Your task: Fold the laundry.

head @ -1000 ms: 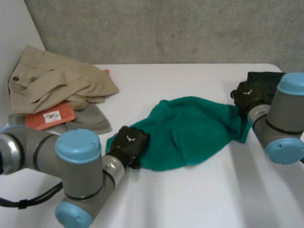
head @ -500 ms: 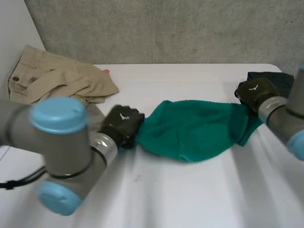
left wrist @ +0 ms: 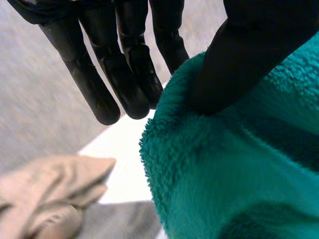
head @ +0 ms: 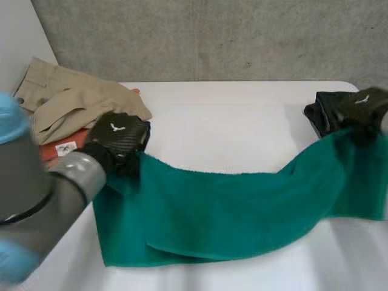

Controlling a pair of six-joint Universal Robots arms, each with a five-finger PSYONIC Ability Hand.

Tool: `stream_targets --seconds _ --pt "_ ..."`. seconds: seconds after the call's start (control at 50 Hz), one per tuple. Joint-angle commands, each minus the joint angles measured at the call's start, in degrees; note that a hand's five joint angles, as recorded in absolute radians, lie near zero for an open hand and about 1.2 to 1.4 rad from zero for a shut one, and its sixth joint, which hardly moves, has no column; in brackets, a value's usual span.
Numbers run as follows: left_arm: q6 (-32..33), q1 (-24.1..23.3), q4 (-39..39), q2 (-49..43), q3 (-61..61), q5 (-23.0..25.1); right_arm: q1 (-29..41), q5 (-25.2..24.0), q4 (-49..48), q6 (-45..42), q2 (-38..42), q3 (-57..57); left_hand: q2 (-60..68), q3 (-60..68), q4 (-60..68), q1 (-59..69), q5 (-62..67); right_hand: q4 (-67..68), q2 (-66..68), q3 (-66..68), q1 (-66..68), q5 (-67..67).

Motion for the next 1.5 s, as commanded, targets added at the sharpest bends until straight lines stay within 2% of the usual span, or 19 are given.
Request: stream_targets --seconds 0.02,0.06,0.16,0.28,0.34,0.44,0.64,0.84,0.92,0.94,1.08,1.12,1.14,1.16,1.2,1.28,1.36,1.42,1.5 --pt "0.90 0.87 2.63 -15.96 22.57 0.53 0.97 2.76 -11.37 9.27 8.36 -8.56 11.70 11.91 11.32 15.11 13.55 11.12 12.65 11.97 16.12 11.82" --pt "0.20 1.57 5.25 -16.60 31.01 0.01 1.15 4.52 -17.43 12.70 7.14 -10.33 11.70 11.91 11.32 15.11 13.55 11.12 12.65 11.97 16.12 11.82" --pt "-1.81 2.19 11.84 -12.76 34.77 -0.52 1.15 4.97 -29.75 18.16 -1.37 -9.38 11.70 11.91 11.32 15.11 13.55 11.12 12.65 11.97 16.12 11.82" --pt "-5.25 2.72 13.62 -3.69 29.50 0.27 0.97 -0.28 -26.45 18.43 -8.42 -8.23 11.70 11.91 11.32 15.11 13.55 11.12 12.65 11.97 16.12 11.82" --pt "-5.25 2.99 13.80 -1.13 24.94 0.53 0.36 -3.71 -24.33 18.70 -8.95 -8.06 11.70 11.91 11.32 15.11 13.55 11.12 12.65 11.97 16.12 11.82" --pt "-5.07 2.99 13.88 0.98 15.70 0.71 0.44 -5.83 -21.78 18.61 -8.17 -4.91 11.70 11.91 11.32 15.11 13.55 11.12 12.65 11.97 16.12 11.82" --pt "-4.90 3.16 14.94 -2.45 2.43 0.62 0.97 -5.05 -19.93 17.47 -1.58 4.51 11.70 11.91 11.32 15.11 13.55 11.12 12.65 11.97 16.12 11.82" --pt "-5.34 2.46 15.29 3.62 -0.83 1.15 0.45 -4.78 -17.03 17.29 -3.07 4.87 11.70 11.91 11.32 15.11 13.55 11.12 12.65 11.97 16.12 11.82" --pt "-5.25 3.16 15.47 -3.30 1.27 3.08 1.14 -4.52 -17.29 17.29 3.94 1.80 11.70 11.91 11.32 15.11 13.55 11.12 12.65 11.97 16.12 11.82" --pt "-4.99 3.16 15.47 -5.94 2.15 3.34 1.32 -3.48 -17.29 16.94 8.84 -0.47 11.70 11.91 11.32 15.11 13.55 11.12 12.65 11.97 16.12 11.82" --pt "-1.93 2.90 10.82 -27.81 18.04 3.08 2.38 4.08 -19.21 14.04 24.76 -11.81 11.70 11.91 11.32 15.11 13.55 11.12 12.65 11.97 16.12 11.82" --pt "0.45 2.81 9.41 -31.08 21.39 3.17 2.55 4.62 -21.15 13.60 27.33 -13.23 11.70 11.91 11.32 15.11 13.55 -5.69 -4.16 -4.85 -0.70 -4.99" --pt "2.03 2.90 8.53 -32.84 23.50 3.17 2.64 4.88 -22.29 13.51 27.87 -13.59 -6.92 -6.72 -7.30 -3.52 -5.08 -22.13 -20.60 -21.28 -17.13 -21.43" --pt "4.05 2.64 7.48 -34.68 25.78 3.08 2.73 5.41 -24.74 13.86 28.13 -13.68 -37.59 -37.38 -37.97 -34.18 -35.74 -58.09 -56.56 -57.25 -53.10 -57.40" --pt "5.90 2.55 6.86 -35.58 27.64 2.82 2.82 5.85 -26.95 14.12 27.96 -13.16 -57.68 -57.47 -58.06 -54.27 -55.83 -58.88 -57.35 -58.03 -53.88 -58.18" --pt "7.23 2.11 6.76 -34.18 28.62 2.29 2.73 6.38 -30.21 14.65 23.49 -9.65 -56.91 -56.71 -57.29 -53.50 -55.06 -58.88 -57.35 -58.03 -53.88 -58.18" --pt "7.05 1.23 6.24 -26.46 24.67 0.71 2.29 5.50 -30.65 14.04 15.32 -3.58 -54.05 -53.85 -54.43 -50.64 -52.20 -58.88 -57.35 -58.03 -53.88 -58.18" --pt "7.14 1.14 6.24 -20.04 17.03 0.71 2.20 4.80 -29.60 13.51 10.04 0.81 -52.03 -51.83 -52.41 -48.63 -50.19 -58.88 -57.35 -58.03 -53.88 -58.18" --pt "7.14 0.88 6.15 -11.62 5.02 0.97 1.33 -0.11 -22.68 11.67 5.21 8.80 -42.64 -42.44 -43.02 -39.24 -40.79 -58.88 -57.35 -58.03 -53.88 -58.18"
